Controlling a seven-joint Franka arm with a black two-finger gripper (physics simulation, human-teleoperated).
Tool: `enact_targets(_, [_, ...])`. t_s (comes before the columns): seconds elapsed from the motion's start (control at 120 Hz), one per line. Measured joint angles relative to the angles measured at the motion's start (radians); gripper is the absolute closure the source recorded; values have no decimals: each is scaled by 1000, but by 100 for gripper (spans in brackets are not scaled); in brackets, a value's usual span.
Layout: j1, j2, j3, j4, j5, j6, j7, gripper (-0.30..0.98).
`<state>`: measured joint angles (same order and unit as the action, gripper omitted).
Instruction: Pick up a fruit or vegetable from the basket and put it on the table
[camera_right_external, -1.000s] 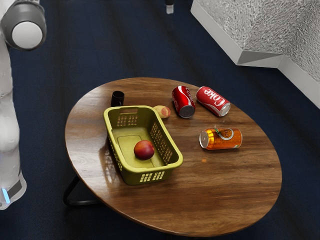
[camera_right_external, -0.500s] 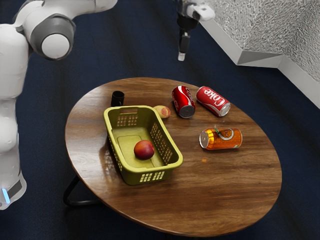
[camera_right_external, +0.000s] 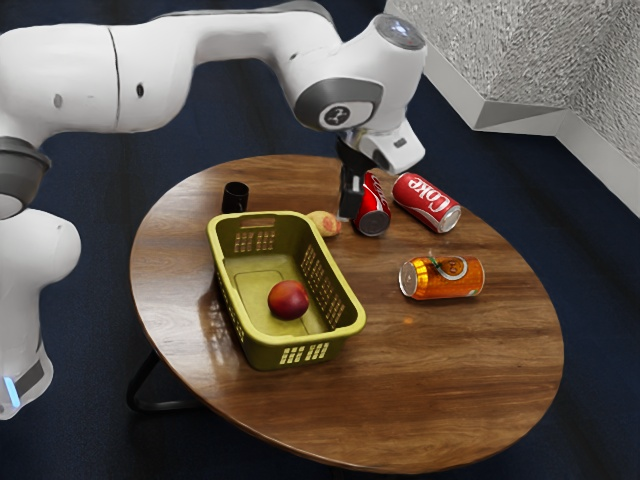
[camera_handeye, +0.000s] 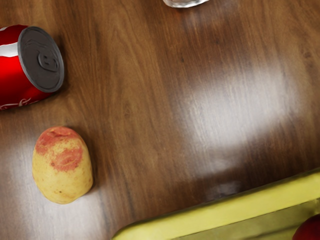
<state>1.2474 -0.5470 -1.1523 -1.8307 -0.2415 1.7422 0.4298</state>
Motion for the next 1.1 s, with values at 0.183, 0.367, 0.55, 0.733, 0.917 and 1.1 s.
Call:
enact_targets(0.183, [-6, -1, -7, 66, -23, -93, -33, 2])
enact_targets(0.367, [-11, -19, 5, 59, -27, -142, -57, 2])
enact_targets(0.55, [-37, -32, -37, 40, -31, -159, -87, 2])
enact_targets(0.733, [-45, -27, 17, -4, -29, -169, -126, 2])
enact_targets(0.917, [-66, -276, 77, -22, -39, -241, -153, 2])
enact_targets(1.1, [-247, -389, 254, -37, -51, -274, -181, 2])
